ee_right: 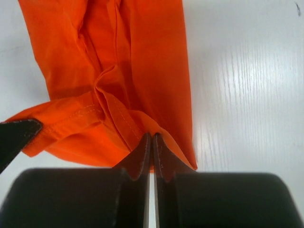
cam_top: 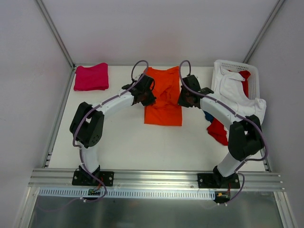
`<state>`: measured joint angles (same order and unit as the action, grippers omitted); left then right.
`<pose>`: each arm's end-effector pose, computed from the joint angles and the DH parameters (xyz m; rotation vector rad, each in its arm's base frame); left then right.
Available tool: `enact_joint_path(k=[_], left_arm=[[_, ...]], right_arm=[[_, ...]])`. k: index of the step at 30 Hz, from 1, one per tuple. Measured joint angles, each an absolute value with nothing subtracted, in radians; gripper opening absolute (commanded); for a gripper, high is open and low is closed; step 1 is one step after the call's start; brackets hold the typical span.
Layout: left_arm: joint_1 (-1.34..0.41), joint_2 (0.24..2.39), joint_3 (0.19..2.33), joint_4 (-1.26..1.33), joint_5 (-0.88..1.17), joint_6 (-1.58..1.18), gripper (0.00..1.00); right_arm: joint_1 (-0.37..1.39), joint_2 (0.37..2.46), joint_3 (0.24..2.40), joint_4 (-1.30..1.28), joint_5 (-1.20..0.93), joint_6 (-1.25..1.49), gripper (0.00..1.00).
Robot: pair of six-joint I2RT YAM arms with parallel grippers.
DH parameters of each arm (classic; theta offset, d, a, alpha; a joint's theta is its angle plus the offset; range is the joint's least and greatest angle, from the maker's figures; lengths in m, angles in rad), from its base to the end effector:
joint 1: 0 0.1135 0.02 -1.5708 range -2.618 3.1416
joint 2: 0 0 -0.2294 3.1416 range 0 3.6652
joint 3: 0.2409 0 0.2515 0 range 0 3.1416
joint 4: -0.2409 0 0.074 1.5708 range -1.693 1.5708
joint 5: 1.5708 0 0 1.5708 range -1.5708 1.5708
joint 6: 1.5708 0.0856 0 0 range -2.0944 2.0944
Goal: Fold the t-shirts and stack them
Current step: Fold the folded rectangular tshirt in 1/3 of the way
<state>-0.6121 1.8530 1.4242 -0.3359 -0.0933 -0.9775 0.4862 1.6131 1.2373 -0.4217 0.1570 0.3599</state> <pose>0.3695 -0.2497 0.1766 -0.4896 2.3837 -0.6609 0.3508 0.1702 0.1954 -0.0737 2.3661 0.2258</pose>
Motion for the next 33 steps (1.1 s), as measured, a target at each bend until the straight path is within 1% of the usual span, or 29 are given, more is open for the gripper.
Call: enact_joint_path(k=[9, 15, 21, 28, 31, 33], left_arm=[[-0.537, 1.948, 1.515, -0.34, -0.067, -0.956, 0.0], [-0.469, 1.993, 1.546, -0.339, -0.056, -0.955, 0.0], [-0.43, 2.093, 1.6, -0.338, -0.014, -0.94, 0.0], [-0.43, 2.207, 1.688, -0.339, 0.057, -0.89, 0.0], [-0.43, 2.232, 1.717, -0.334, 0.084, -0.866, 0.04], [-0.43, 2.237, 1.728, -0.333, 0.098, -0.85, 0.1]], right_arm=[[0.457, 1.855, 1.437, -0.405, 0.145, 0.353, 0.0], [0.448, 1.964, 1.529, -0.397, 0.142, 0.354, 0.01], [0.445, 1.983, 1.538, -0.398, 0.147, 0.359, 0.0], [0.44, 1.983, 1.538, -0.4, 0.186, 0.363, 0.01], [0.435, 1.983, 1.538, -0.402, 0.202, 0.365, 0.01], [0.432, 1.983, 1.538, -0.402, 0.209, 0.366, 0.01]])
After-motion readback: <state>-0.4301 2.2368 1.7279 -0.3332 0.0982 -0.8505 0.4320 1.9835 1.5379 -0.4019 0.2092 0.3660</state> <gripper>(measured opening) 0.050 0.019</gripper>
